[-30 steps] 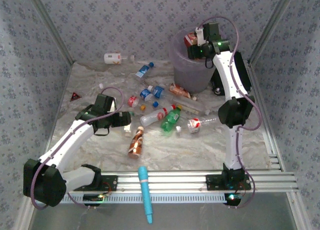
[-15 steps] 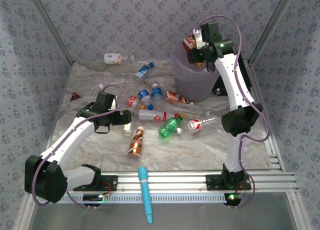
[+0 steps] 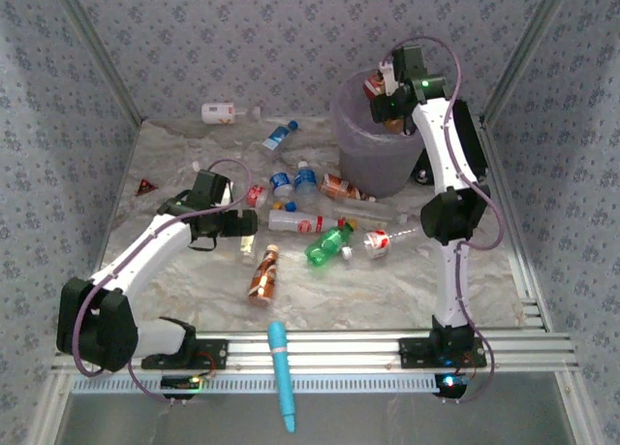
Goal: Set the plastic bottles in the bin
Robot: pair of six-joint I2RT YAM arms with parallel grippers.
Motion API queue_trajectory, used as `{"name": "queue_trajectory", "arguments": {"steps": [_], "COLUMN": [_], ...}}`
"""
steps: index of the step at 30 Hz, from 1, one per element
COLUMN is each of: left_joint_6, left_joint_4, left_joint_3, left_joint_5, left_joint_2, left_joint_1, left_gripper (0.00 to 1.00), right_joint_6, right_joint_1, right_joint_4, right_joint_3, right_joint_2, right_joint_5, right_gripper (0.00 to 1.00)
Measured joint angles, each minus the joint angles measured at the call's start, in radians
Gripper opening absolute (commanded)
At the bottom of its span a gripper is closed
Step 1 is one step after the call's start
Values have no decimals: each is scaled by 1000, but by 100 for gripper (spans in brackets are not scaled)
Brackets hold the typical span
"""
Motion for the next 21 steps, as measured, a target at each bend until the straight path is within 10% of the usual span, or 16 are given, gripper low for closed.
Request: {"name": "queue_trajectory", "arguments": {"steps": [21], "left_joint_6": [-12], "left_joint_4": [48], "left_joint_3": [-111], "left_joint_5": [5], "left_joint_2": [-8], "left_joint_1": [-20], "left_gripper": [99], "right_joint_6": [-51], "right_joint_1": [-4], "right_joint_4": [-32], "right_joint_3": [-61], "right_joint_2": [13], "right_joint_5": [-18], "right_gripper": [87]}}
